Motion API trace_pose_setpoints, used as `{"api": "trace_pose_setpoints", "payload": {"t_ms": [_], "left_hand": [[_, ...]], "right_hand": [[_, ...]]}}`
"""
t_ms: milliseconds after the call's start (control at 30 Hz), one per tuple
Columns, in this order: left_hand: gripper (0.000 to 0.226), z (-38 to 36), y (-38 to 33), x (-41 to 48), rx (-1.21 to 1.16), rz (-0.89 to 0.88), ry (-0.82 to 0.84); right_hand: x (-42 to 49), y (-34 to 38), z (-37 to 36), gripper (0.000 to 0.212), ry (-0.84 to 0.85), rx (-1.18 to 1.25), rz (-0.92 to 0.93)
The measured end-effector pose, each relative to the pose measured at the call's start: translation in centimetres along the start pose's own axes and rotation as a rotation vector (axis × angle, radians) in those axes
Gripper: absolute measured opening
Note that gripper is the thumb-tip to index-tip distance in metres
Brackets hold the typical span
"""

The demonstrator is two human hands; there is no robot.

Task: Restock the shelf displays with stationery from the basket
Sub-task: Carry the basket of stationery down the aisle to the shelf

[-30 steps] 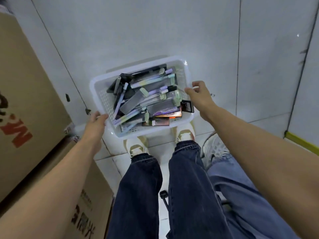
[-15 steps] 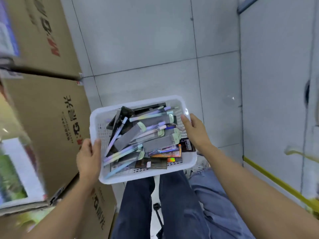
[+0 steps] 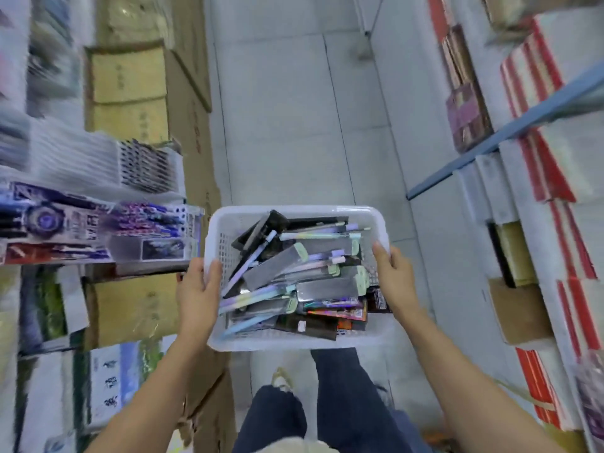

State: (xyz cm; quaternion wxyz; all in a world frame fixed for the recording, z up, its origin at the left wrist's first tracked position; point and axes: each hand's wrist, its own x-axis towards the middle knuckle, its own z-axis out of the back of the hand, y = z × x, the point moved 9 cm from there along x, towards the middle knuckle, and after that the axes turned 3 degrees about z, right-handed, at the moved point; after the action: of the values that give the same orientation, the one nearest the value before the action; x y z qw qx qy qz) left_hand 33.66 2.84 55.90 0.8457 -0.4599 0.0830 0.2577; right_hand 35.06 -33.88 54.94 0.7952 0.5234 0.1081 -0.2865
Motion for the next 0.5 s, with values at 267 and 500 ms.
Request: {"api": "trace_pose_setpoints", "payload": {"t_ms": [267,500], "left_hand": [[0.033,1.3,-11.2,7.8,0.001,0.014,-0.098],[0.037,3.1,-19.6,19.9,-0.031,0.015,-0.109]], "right_hand": [[10.6,13.7,1.2,0.038,0.099,-0.051,0.137],[20.2,24.5,-0.9,0.036,0.069,-0.068,0.173]]}}
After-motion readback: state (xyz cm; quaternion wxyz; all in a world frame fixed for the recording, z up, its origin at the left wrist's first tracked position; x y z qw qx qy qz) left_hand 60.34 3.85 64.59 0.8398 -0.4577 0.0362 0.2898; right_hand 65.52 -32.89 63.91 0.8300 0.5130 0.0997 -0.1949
